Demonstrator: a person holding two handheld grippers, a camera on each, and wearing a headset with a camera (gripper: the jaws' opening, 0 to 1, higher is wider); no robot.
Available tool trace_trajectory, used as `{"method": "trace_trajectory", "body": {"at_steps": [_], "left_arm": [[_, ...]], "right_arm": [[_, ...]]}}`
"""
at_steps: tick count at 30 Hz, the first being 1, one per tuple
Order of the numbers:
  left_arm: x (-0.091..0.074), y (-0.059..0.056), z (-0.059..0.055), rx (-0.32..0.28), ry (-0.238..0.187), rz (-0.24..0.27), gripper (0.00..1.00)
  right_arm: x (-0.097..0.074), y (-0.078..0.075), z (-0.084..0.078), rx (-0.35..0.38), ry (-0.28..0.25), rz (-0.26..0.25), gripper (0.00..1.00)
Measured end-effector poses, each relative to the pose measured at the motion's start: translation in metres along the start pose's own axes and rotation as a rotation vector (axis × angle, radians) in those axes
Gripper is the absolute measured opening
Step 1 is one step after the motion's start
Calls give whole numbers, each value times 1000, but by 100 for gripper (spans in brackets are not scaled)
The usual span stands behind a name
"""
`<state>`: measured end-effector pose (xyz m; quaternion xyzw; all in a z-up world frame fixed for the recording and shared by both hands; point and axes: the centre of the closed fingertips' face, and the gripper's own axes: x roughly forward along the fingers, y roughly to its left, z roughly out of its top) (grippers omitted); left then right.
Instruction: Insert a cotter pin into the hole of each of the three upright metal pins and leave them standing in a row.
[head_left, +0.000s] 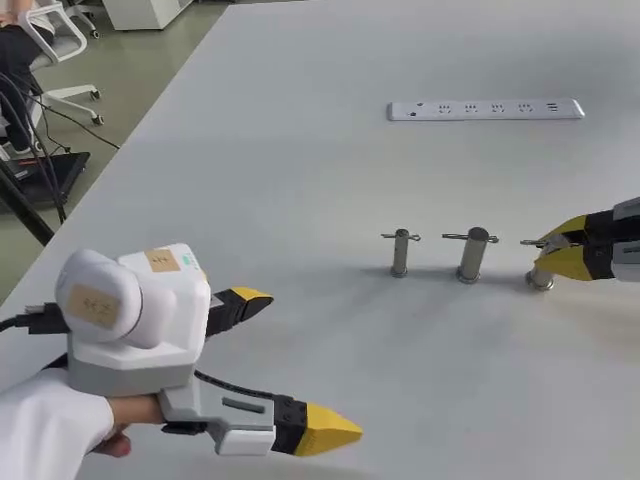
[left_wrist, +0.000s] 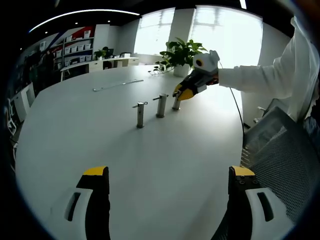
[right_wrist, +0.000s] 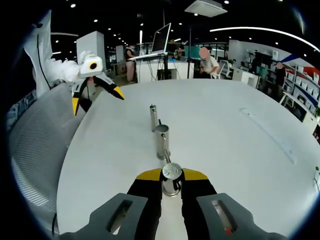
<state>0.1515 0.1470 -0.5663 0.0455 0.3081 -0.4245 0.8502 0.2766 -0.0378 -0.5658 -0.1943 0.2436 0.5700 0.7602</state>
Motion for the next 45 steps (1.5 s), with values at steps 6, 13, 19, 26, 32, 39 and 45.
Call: {"method": "trace_trajectory", "body": {"at_steps": [6,13,19,26,32,39,45], "left_arm": [[1,-2,0,-13,2,-6,99],[-1,0,-2,-15,6,0,99],[-2,0,-3,-26,6,7,99],[-1,-3,-4,-20,6,12,99],[-2,-2,-1,-15,-2,26,99],[-2,-1,16,-15,-54,47,99],[4,-7,24,-11,-68,39,99]], "right_arm": [[3,-3,-1,-4,4,11,8],[1,-8,-5,-9,5,20,8],[3,-8,-5,-15,4,26,9],[4,-11,-5,-14,14,11,9],[4,-9,4,-2,-16,-20,23],[-14,-5,20,72,-63,-101,36],[-40,10,37,118,-137,-154,51]]}}
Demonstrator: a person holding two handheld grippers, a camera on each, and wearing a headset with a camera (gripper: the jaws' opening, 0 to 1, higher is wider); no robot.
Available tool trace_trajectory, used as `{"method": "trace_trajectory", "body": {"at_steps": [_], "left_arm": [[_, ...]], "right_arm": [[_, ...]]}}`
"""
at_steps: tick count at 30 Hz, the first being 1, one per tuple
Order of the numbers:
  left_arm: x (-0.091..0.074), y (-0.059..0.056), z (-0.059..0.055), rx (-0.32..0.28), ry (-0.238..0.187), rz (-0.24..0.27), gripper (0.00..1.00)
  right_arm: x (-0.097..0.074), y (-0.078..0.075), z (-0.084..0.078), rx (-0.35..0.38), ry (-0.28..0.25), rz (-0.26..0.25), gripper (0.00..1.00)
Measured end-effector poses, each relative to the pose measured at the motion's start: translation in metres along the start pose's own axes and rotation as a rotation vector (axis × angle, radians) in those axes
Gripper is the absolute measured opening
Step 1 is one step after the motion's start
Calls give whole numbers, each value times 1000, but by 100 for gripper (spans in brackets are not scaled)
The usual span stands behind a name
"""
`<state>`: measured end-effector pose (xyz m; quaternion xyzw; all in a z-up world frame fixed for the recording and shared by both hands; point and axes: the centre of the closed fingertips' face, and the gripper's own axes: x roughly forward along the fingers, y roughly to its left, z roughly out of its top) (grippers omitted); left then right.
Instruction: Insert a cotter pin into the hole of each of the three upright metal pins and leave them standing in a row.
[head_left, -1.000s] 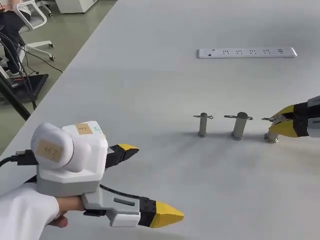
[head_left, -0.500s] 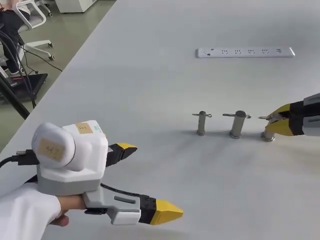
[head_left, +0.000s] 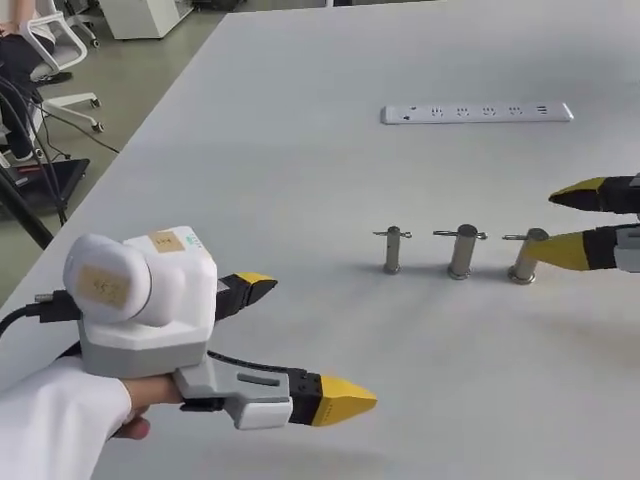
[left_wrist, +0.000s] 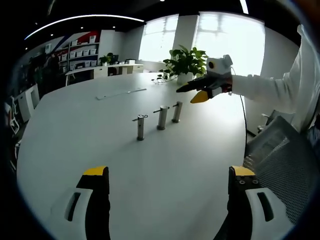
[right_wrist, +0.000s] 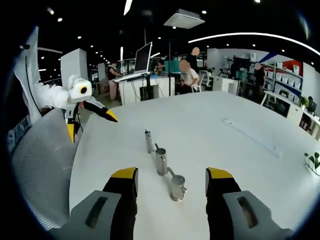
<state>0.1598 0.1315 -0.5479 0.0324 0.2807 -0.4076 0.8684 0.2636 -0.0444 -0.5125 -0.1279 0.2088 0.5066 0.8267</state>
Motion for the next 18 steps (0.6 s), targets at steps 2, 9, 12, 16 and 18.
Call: {"method": "trace_trajectory", "body": {"at_steps": [2,9,12,16,18], "left_arm": [[2,-2,2,6,-9,-3,99],[4,-15,8,15,-32,-32,99],[2,-17,9,7,-39,-34,99],[-4,-17,9,8,-43,-18,99],[-9,-17,12,-1,-53,-7,99]], "right_arm": [[-7,6,2,5,-5,-16,57],[-21,33,-10,21,21,-48,64],[-25,41,-16,49,24,-67,71],[-31,50,-21,80,23,-83,72],[-36,54,-25,80,26,-97,73]]}}
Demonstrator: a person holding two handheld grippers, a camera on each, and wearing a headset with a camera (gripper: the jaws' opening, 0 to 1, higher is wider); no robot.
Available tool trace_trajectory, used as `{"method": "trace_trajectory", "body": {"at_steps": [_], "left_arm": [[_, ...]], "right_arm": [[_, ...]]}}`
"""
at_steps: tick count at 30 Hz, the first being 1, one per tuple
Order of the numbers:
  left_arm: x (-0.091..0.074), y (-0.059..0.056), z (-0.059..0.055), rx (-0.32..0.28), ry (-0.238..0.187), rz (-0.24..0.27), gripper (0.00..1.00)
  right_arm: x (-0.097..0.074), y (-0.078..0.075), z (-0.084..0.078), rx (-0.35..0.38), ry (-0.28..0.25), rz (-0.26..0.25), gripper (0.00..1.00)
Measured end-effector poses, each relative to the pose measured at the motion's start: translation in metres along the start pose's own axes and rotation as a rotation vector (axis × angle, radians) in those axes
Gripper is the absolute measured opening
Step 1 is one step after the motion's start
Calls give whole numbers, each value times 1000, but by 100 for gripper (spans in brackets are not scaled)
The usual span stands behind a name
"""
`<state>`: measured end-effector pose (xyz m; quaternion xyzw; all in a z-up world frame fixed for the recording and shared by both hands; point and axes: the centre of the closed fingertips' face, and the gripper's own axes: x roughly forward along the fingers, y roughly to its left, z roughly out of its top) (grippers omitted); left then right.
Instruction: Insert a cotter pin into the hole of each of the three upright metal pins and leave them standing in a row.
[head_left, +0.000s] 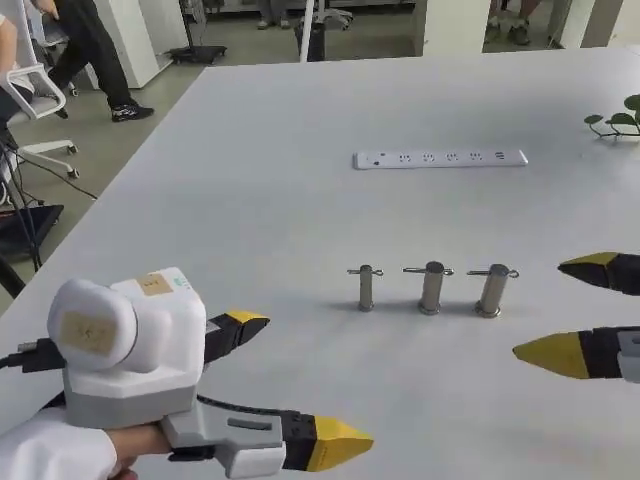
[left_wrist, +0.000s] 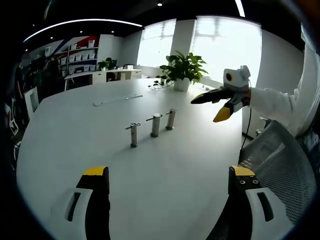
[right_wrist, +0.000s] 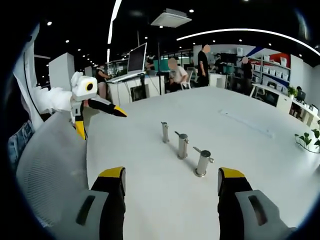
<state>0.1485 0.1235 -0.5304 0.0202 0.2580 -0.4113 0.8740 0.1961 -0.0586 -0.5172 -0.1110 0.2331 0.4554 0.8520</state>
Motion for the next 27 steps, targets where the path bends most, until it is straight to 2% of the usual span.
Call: {"method": "trace_trajectory", "body": {"at_steps": [2,6,8,11,20,25,27], "left_arm": [[-4,-2,1,-25,-11,-1,99],[-8,-6,-6,-49,7,5,99],[-9,-9,-8,-85,-6,-5,99],[-13,-6,-9,-128,-20,12,99],[-25,-4,-9,-154,-45,61,99],[-28,-1,-15,-175,-47,91,99],[-30,3,-21,-162,-25,120,99]], "right_arm": [[-5,2,-4,41,-6,-15,76],[-14,11,-16,60,3,-29,80],[-18,15,-20,78,6,-38,81],[-25,23,-24,106,-2,-45,84],[-37,27,-31,159,6,-97,89],[-40,23,-30,183,11,-128,90],[-41,20,-30,197,16,-147,91]]}}
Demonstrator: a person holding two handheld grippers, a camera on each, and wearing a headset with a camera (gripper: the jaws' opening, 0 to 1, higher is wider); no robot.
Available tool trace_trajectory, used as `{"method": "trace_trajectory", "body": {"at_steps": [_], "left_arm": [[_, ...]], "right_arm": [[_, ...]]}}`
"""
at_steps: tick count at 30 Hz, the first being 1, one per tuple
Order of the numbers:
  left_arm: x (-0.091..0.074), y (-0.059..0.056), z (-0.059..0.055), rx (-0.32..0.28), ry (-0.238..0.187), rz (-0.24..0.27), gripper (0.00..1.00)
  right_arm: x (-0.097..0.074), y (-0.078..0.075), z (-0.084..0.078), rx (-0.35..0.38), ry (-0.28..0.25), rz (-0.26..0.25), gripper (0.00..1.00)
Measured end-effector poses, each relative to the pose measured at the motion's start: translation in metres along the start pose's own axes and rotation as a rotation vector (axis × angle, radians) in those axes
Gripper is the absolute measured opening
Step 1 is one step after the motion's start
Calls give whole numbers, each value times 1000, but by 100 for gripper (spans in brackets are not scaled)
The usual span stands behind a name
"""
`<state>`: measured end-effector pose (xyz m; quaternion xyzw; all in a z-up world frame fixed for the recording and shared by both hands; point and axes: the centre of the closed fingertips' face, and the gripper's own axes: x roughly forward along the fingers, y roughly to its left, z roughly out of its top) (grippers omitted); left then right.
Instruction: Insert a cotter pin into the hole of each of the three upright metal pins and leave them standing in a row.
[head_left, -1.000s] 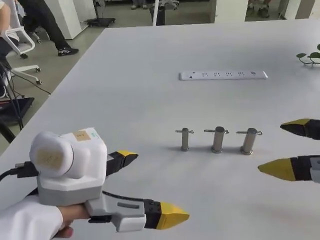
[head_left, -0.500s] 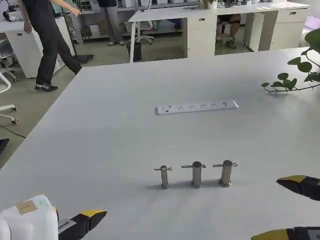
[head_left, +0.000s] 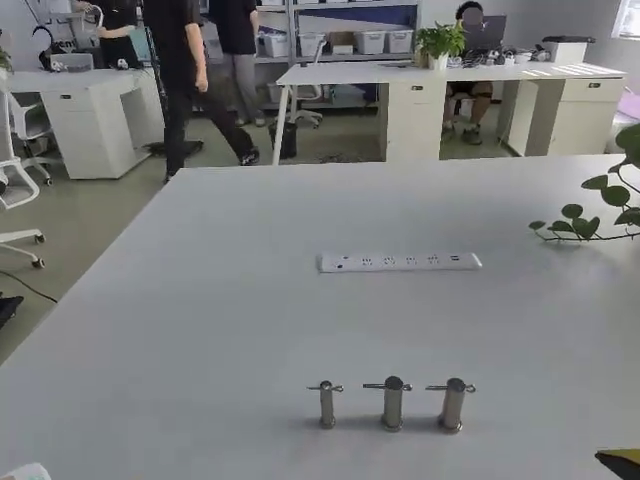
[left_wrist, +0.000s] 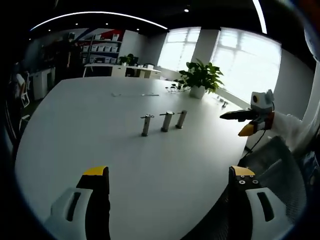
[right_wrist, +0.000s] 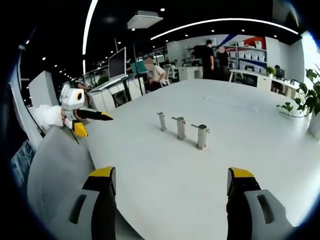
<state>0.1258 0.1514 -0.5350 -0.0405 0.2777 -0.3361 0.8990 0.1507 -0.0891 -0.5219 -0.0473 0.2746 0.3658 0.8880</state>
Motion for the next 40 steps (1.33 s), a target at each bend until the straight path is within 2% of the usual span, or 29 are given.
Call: {"method": "trace_trajectory", "body": {"at_steps": [2,10,13,17,23,26,33,40], "left_arm": [[-2,1,-2,12,11,14,99],[-8,8,-1,-29,6,32,99],[-6,10,-3,-30,18,31,99],[-4,12,-3,-35,26,37,99],[-3,10,-3,-59,25,23,99],[-2,10,-4,-50,26,18,99],[-3,9,-3,-72,22,11,99],[-3,5,-2,-64,11,-5,99]], "right_arm": [[-1,-3,0,0,7,-17,91],[-2,-14,-2,19,23,-54,92],[0,-15,-3,29,28,-60,92],[3,-14,-8,22,63,-59,92],[6,-16,-11,28,76,-65,92],[8,-13,-10,45,65,-59,92],[13,-10,-14,47,102,-53,93],[13,-7,-13,34,111,-48,93]]}}
